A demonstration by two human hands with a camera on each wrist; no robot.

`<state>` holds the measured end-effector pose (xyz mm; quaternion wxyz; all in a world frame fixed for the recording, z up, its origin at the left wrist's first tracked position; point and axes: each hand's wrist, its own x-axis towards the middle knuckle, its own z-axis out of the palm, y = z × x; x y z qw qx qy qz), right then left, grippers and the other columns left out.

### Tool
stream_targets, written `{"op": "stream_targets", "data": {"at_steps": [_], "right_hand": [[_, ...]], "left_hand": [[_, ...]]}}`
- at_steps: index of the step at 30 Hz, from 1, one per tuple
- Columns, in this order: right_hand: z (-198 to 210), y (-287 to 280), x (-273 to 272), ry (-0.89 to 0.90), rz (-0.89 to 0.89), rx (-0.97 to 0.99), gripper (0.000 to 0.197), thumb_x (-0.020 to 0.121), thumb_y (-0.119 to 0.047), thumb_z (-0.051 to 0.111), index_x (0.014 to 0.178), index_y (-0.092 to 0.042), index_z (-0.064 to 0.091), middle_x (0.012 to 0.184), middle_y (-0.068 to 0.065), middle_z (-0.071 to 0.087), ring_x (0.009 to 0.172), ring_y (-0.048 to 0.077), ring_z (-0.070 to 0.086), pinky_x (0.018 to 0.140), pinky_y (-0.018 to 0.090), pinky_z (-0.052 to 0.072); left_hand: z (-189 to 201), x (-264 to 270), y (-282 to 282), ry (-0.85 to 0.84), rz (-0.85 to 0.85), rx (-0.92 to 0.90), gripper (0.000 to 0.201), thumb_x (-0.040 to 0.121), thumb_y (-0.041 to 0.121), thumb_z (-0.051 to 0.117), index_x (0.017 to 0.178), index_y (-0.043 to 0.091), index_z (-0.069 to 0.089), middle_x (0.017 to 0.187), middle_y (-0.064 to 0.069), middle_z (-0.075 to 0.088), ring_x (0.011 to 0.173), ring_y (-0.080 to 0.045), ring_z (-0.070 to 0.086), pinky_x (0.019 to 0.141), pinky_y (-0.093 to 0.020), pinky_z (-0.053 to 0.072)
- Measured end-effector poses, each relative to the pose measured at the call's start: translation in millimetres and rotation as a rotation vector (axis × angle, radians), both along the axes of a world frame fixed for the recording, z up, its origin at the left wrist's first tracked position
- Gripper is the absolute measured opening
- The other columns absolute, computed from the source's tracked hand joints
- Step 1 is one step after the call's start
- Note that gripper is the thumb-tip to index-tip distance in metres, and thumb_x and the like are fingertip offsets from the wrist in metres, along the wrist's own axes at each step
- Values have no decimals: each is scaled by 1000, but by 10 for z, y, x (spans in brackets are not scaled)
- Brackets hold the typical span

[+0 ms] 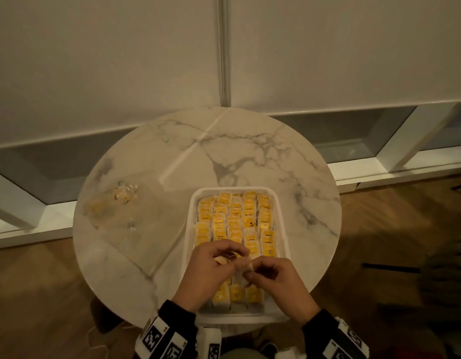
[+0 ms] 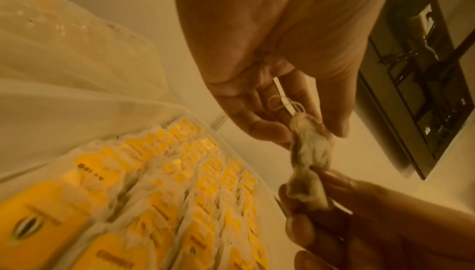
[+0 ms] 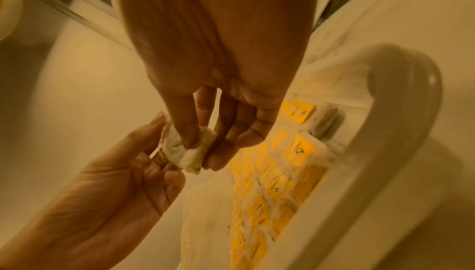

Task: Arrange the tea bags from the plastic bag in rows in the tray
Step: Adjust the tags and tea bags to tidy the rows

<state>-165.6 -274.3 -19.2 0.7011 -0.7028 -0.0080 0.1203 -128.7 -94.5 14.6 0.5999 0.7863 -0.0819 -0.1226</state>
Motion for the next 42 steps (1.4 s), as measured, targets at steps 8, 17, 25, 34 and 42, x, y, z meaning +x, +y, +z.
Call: {"op": "stream_targets", "data": {"at_steps": [8, 17, 25, 34, 42], "right_hand": [[-32, -53, 33, -21, -49, 4, 25, 83, -8, 77, 107, -13, 73, 100, 9, 73, 94, 20, 69, 82, 31, 56], [29, -114, 32, -90, -15, -66, 17, 88, -21, 72, 104, -18, 76, 106, -5, 74, 104, 11, 66, 93, 39, 50], [-46, -140, 16, -36, 9, -45, 12, 86, -20, 75, 96, -16, 79, 98, 2, 75, 97, 22, 68, 96, 54, 45], [-23, -141, -6, -2, 11, 125, 28, 80, -28, 78, 99, -7, 78, 98, 15, 75, 97, 31, 69, 91, 41, 53], [-85, -196, -48, -14, -21, 88, 24, 85, -22, 75, 101, -4, 76, 100, 18, 74, 100, 36, 68, 91, 46, 52]], "left_hand": [[60, 70, 49, -180, -53, 166, 14, 79, 17, 81, 76, 30, 77, 82, 12, 71, 76, -13, 65, 62, -14, 43], [122, 93, -37, -297, -136, 355, 26, 72, 58, 64, 76, 37, 78, 80, 19, 62, 70, -10, 56, 62, -32, 49], [233, 55, -84, -144, -65, 202, 19, 75, 11, 83, 64, 26, 77, 73, 10, 65, 64, -6, 54, 60, -10, 37], [229, 43, -124, -48, -58, 117, 20, 74, 7, 83, 65, 24, 78, 71, 7, 66, 62, -5, 54, 62, -15, 42], [195, 42, -224, -37, -66, 151, 15, 80, 13, 80, 71, 26, 80, 54, 4, 63, 50, -7, 53, 55, -23, 44]]}}
